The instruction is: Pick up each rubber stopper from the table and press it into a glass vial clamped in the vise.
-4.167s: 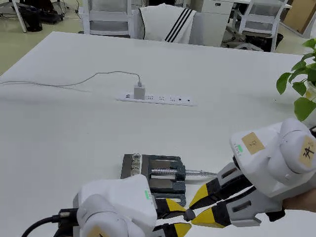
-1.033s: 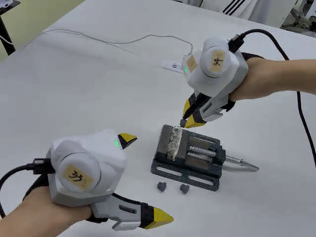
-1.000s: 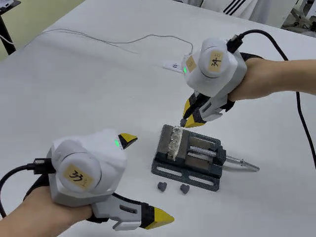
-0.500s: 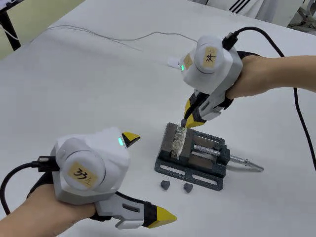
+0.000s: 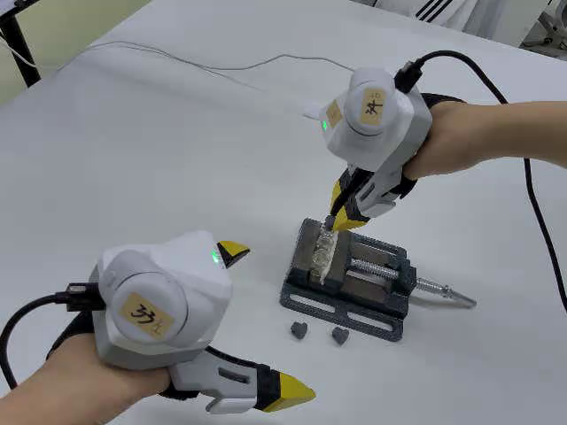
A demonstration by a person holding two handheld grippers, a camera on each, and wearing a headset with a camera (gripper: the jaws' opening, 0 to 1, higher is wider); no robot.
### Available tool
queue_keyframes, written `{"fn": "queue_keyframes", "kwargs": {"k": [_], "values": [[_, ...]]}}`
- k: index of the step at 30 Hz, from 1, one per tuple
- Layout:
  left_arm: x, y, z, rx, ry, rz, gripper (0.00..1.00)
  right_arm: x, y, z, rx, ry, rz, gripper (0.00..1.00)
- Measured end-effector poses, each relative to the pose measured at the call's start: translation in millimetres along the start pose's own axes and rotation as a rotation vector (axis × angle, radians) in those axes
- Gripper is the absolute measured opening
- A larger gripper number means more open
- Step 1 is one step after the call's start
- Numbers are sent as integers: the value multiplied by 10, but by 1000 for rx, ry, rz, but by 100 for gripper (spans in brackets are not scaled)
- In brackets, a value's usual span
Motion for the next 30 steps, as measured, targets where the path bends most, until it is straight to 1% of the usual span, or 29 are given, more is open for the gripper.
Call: {"fn": "queue_keyframes", "kwargs": {"k": [1, 6, 9, 11, 15, 18, 20, 25, 27, 28, 30], "values": [[2, 1, 2, 1, -1, 0, 98, 13, 3, -8, -4, 7, -11, 5], [15, 4, 2, 0, -4, -3, 98, -18, 8, -32, -6, 9, -18, 5], [22, 6, 4, 1, -6, -5, 98, -44, 11, -64, -6, 6, -39, 5], [23, 7, 7, 3, -6, -5, 98, -42, 12, -40, -9, 19, -45, 5], [31, 10, 14, 5, -7, -5, 98, -57, 11, -48, -14, 49, -50, 4], [41, 10, 17, 9, -9, -8, 98, -55, 17, -14, -18, 90, -44, 4], [45, 12, 18, 10, -9, -9, 98, -53, 12, -25, -20, 105, -41, 4], [52, 16, 22, 11, -13, -8, 98, -58, 27, -14, -23, 180, -23, 4], [57, 19, 27, 13, -14, -9, 98, -59, 29, -17, -17, 215, -19, 3], [55, 20, 29, 13, -15, -8, 98, -60, 31, -19, -8, 258, -15, 3], [51, 22, 33, 15, -15, -6, 98, -69, 34, -10, 0, 262, -18, 3]]}}
Point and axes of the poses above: the centre of the closed fingertips' face, and the gripper's own axes: y roughly forward along the fingers, z roughly to its right, x roughly out of its underside, the point moved 6 cm from there along -y, roughly backward along the fingers, and after that the axes turned 14 degrees about -x, right-handed, at the moved point
